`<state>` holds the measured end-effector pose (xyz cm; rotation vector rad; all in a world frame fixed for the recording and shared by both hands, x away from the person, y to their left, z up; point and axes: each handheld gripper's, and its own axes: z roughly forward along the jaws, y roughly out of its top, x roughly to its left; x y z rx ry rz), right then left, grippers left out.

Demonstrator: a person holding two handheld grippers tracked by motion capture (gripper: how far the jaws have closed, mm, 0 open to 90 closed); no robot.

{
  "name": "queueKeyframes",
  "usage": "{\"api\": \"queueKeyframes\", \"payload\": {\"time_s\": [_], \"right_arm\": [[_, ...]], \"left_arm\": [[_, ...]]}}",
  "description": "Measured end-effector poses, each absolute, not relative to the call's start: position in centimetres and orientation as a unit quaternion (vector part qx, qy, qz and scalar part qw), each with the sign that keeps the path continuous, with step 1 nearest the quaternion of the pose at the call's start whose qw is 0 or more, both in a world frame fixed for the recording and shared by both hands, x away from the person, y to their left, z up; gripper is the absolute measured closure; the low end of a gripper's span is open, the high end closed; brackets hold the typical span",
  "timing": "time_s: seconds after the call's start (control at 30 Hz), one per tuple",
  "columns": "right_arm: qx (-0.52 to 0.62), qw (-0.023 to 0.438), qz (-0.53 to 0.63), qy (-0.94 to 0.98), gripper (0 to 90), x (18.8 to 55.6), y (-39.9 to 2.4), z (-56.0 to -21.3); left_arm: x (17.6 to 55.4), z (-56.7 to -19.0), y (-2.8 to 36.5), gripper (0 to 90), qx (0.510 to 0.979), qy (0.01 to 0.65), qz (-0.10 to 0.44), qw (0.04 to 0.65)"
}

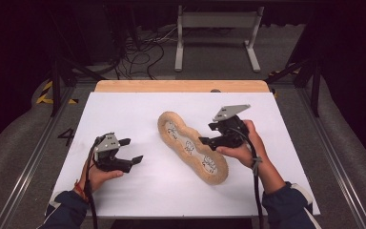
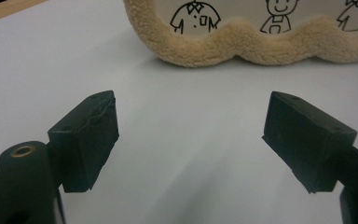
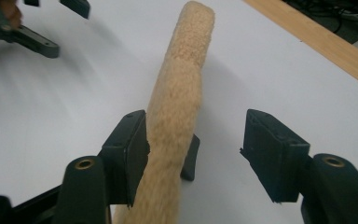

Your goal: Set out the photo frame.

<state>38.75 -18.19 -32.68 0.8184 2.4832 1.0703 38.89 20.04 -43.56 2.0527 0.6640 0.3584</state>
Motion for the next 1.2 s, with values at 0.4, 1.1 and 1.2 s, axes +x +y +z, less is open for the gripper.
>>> {"api": "queueKeyframes", "payload": {"time_s": [0.4, 1.1, 1.2], "right_arm": [[0.334, 0.193, 0.433, 0.815, 38.6, 31.2, -22.6, -36.7], [0.369, 0.160, 0.423, 0.812, 61.1, 28.5, -22.3, -42.7], [0.370, 0.156, 0.426, 0.811, 62.1, 28.5, -22.4, -42.7]], "left_arm": [[43.1, -43.2, 17.0, 17.4, 0.821, 0.285, 0.155, 0.470], [47.4, -45.7, 13.2, 33.1, 0.831, 0.287, 0.117, 0.461], [47.5, -45.9, 13.0, 42.5, 0.837, 0.290, 0.122, 0.447]]}}
